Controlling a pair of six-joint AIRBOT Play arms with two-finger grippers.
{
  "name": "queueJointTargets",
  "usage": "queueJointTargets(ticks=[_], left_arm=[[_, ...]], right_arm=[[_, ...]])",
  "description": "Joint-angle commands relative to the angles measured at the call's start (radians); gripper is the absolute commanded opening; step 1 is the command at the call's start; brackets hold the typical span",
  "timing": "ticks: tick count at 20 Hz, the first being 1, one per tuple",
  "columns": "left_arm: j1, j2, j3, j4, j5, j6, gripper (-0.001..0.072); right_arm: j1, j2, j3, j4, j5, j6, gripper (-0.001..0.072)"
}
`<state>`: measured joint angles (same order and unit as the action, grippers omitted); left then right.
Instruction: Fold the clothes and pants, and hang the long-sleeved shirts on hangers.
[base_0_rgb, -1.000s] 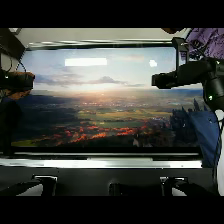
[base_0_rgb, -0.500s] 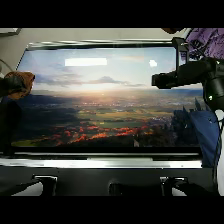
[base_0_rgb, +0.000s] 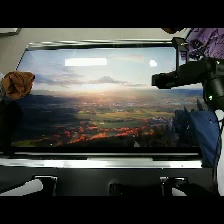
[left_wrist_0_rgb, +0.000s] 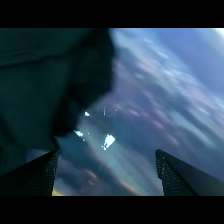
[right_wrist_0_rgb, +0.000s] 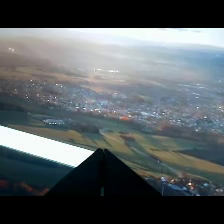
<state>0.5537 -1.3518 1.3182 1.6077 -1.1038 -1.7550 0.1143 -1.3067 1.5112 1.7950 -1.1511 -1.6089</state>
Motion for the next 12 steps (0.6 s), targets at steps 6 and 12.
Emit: queueJointTargets(ticks=[6,12], left_arm=[[0.160,-0.215,-0.075,-0.037,0.241,-0.008,0.0720],[0.148,-0.266,-0.060,-0.049,0.195,0.006,0.0019]], right_arm=[[0.001,0.001,0.001,0.001,0.000,0.000,0.0029],[0.001,0.001,0.001,0.000,-0.002,0.000,0.0029]])
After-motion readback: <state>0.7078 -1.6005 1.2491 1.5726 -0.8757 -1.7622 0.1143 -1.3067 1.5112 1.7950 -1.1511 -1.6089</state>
